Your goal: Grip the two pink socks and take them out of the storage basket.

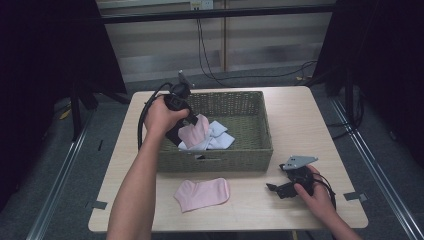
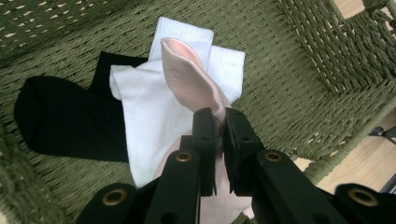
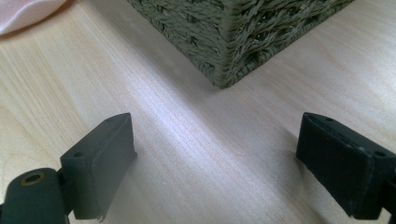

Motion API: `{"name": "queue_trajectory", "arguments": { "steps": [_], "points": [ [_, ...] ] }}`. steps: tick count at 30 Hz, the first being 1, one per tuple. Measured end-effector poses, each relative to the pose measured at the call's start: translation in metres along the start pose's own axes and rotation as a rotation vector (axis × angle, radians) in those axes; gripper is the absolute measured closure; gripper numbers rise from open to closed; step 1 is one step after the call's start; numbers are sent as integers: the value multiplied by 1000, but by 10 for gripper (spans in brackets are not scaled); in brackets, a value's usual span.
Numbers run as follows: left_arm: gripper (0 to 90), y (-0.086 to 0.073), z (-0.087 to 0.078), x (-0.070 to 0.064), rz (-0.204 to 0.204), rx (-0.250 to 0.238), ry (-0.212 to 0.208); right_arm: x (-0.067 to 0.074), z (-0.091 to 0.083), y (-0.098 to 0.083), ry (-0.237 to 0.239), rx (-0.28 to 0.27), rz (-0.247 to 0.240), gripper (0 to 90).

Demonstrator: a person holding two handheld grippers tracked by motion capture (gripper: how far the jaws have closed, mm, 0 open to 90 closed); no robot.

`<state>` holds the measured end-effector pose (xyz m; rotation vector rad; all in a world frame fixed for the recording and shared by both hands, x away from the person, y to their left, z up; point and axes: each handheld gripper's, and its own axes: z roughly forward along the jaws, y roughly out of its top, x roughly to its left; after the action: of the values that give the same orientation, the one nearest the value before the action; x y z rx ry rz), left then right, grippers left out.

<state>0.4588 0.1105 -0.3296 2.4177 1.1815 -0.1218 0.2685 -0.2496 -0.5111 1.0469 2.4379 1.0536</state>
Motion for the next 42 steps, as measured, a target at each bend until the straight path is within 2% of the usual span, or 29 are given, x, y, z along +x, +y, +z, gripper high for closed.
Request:
{"name": "queue_trajectory", "arguments": {
  "steps": [10,19,30,42],
  "points": [
    [836,0,-24,-8,7,-13,-3,0,0,0,0,1,1,107],
    [836,0,-38,-14,12,-25,-30,0,0,0,0,0,0,107],
    [836,-4,-53,-30,47,-37,-19,0,0,0,-1,0,-1,107],
    [836,-17,-61,-47,105,-36,-47,0,0,0,0,1,0,107]
  ]
}}
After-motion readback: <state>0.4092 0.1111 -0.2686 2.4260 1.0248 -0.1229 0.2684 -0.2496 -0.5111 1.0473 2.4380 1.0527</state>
